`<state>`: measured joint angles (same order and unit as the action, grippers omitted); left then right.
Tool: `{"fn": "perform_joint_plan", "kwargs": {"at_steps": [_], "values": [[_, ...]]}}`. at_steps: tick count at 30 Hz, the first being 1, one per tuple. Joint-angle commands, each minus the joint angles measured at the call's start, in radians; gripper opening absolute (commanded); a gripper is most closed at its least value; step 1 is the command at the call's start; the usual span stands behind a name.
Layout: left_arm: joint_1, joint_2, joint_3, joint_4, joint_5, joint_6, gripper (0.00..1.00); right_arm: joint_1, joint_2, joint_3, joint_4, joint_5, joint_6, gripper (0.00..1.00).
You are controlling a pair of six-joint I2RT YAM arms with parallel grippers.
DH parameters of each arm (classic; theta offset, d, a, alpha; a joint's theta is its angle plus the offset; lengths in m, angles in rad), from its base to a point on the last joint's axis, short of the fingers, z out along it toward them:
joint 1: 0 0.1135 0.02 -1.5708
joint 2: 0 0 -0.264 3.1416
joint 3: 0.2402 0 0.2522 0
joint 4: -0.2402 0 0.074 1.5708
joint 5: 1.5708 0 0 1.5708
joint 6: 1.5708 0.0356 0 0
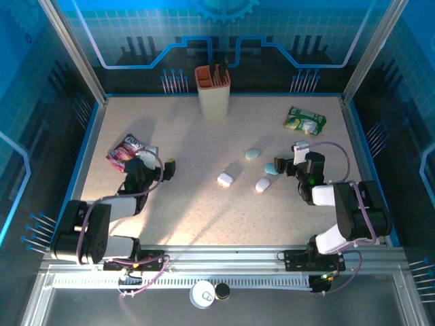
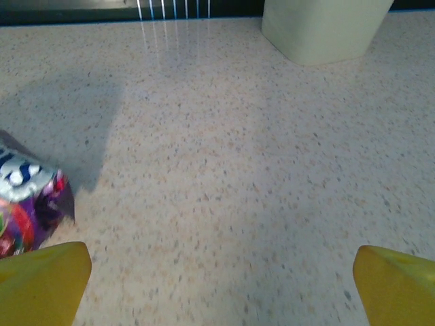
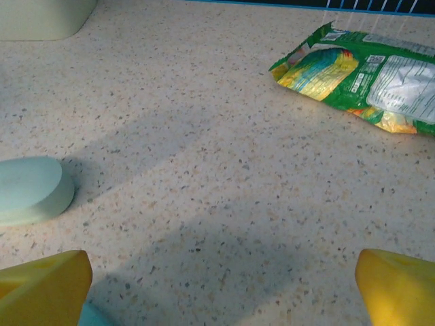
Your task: Insert the wireless bluetooth earbuds into the charging case
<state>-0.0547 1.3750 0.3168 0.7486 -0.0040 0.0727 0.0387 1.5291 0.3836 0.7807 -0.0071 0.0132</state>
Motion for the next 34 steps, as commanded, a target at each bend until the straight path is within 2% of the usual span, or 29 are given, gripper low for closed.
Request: {"fn": "perform_joint_plan", "kwargs": {"at_steps": [1,3,6,34], "values": [[0.014,0.097,0.075,0.094,-0.003,-0.006,0.99,0.0,0.004,0.013,0.102,-0.001,-0.019,1.0],[0.038,0.124,0.094,0.075,-0.011,-0.04,0.99,0.0,0.01,0.022,0.093,-0.002,-0.022,1.0],[0.053,0.182,0.064,0.189,-0.06,-0.07,0.99,0.002,0.011,0.02,0.098,0.001,-0.024,1.0],[0.052,0.179,0.071,0.169,-0.038,-0.063,0.99,0.003,0.011,0.018,0.1,0.004,-0.022,1.0]]}}
